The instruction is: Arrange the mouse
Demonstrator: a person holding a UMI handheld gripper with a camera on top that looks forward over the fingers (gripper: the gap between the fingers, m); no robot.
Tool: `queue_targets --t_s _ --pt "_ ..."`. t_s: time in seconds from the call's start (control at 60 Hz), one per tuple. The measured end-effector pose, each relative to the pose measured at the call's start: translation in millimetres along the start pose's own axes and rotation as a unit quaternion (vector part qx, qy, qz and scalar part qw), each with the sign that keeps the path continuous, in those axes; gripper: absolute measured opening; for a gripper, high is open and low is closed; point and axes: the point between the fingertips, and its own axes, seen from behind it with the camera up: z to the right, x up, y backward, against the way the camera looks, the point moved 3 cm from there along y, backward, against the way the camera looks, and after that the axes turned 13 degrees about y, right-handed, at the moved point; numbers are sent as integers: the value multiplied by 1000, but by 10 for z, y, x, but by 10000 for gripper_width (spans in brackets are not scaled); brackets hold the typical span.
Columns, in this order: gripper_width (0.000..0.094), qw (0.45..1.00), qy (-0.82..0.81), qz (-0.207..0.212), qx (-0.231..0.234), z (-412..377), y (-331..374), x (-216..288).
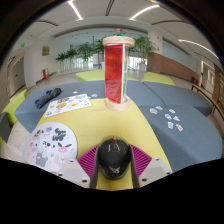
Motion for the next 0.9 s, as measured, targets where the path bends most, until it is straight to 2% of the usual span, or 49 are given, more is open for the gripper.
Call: queue_targets --t_s 0.1,0.2,0.317,0.433,0.517,0.7,0.717,0.733,0.85,0.867,0.9 --pt "431 999 -33 -11 14 12 105 63" --pt "410 998 -38 50 -19 180 499 625" --pt "404 994 -30 103 19 -308 836 1322" --pt "403 993 2 113 41 -1006 876 1565" --pt "401 995 6 84 56 -1443 653 1317" --pt "413 997 23 -31 63 -1796 147 332" --pt "419 998 24 -7 59 -1786 169 379" --pt "437 998 30 5 55 -1777 163 417" --pt "563 997 37 -29 63 -1773 171 389" --pt "591 997 37 -36 65 -1765 188 382" --pt "707 995 34 -47 76 -1775 249 376"
